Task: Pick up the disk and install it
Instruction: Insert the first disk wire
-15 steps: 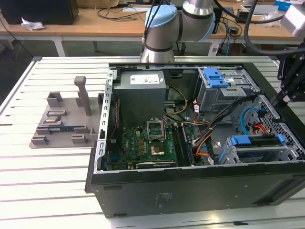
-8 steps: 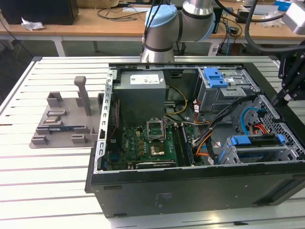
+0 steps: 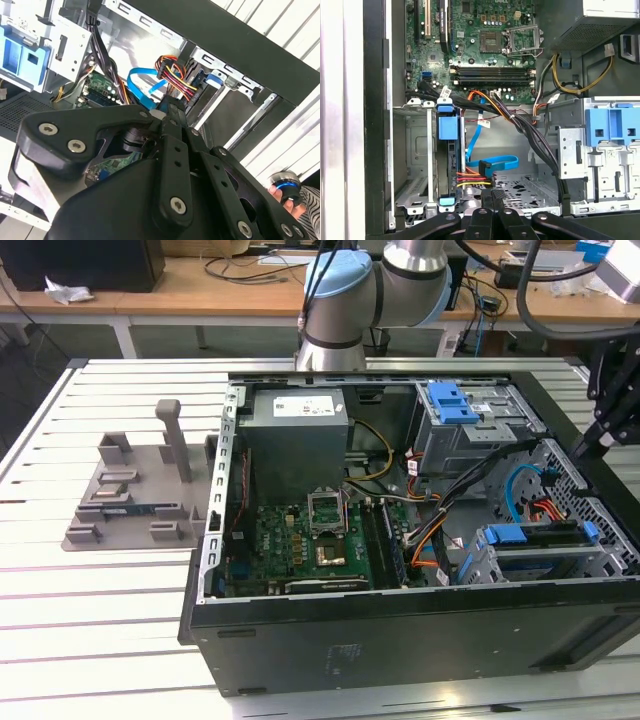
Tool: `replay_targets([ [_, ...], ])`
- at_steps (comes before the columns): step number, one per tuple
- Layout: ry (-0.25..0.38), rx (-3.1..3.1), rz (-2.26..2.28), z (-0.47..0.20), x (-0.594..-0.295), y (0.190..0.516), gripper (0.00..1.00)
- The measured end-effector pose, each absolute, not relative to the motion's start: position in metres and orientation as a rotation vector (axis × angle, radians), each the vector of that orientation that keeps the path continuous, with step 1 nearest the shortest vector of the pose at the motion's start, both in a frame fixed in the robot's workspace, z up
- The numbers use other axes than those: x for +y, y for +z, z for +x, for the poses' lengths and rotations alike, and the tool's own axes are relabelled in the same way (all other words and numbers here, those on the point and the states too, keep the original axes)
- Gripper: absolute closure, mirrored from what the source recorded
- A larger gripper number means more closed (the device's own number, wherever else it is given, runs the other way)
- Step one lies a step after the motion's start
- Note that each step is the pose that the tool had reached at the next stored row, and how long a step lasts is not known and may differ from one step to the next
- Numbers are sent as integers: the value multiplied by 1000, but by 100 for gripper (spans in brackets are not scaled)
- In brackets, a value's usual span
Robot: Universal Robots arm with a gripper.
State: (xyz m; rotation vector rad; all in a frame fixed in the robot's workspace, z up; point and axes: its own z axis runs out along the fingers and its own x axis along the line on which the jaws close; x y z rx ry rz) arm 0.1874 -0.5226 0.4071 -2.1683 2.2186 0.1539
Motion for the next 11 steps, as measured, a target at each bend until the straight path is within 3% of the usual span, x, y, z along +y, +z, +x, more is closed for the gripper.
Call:
replay_targets([
  [11, 189, 2200, -2152, 187, -539, 412, 89],
])
